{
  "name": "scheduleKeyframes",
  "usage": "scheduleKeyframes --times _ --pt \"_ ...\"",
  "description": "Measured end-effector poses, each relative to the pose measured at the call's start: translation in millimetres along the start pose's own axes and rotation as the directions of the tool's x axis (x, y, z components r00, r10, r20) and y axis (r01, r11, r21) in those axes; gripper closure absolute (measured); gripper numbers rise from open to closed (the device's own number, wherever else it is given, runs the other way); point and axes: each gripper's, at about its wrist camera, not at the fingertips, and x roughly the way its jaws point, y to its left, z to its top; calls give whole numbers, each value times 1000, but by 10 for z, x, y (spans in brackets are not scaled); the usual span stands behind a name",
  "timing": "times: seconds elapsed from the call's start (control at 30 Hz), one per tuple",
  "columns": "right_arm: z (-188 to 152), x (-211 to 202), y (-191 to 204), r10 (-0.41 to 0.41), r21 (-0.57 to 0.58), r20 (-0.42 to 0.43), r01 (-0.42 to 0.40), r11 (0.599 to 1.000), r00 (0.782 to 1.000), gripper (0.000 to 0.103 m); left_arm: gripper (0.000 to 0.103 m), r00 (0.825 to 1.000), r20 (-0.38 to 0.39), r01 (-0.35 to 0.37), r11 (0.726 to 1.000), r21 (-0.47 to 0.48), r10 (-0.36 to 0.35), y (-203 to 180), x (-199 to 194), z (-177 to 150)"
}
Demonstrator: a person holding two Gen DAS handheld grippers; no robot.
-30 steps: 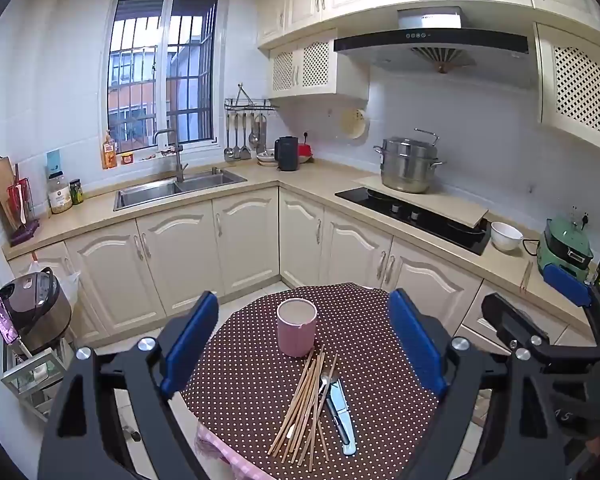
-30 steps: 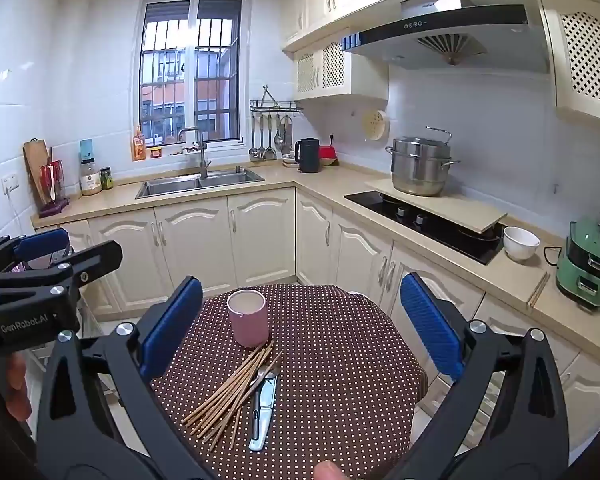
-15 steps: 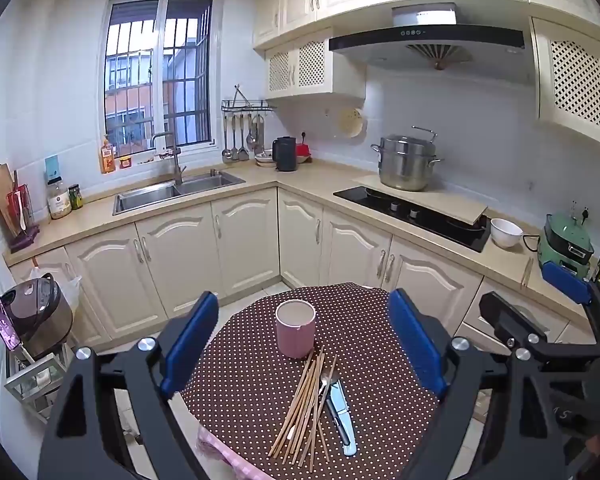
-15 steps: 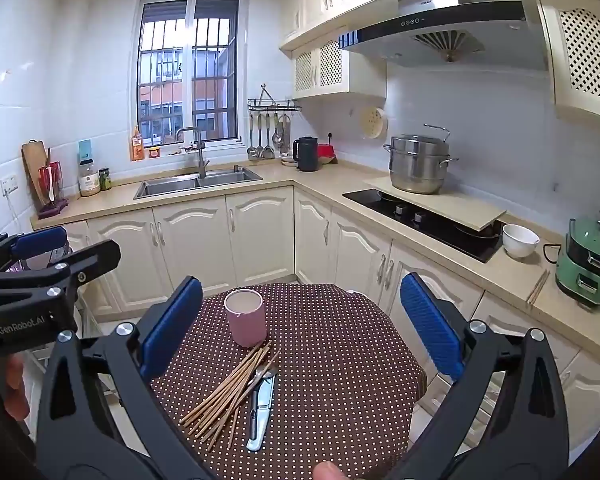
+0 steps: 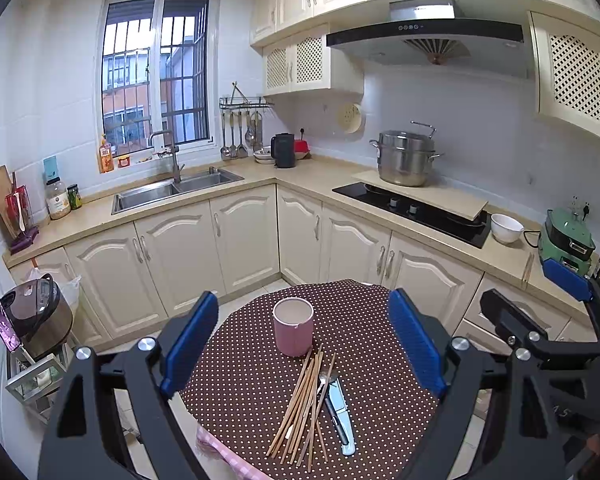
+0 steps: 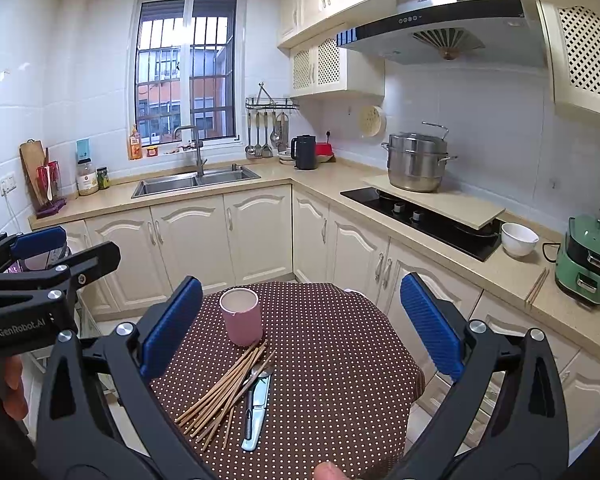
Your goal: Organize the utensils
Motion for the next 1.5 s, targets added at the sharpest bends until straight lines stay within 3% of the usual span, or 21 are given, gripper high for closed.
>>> scheduleKeyframes --times 1.5 --pt "-16 48 -97 7 16 -4 -7 1000 1000 6 18 1000 11 2 1000 -1 -2 -210 69 34"
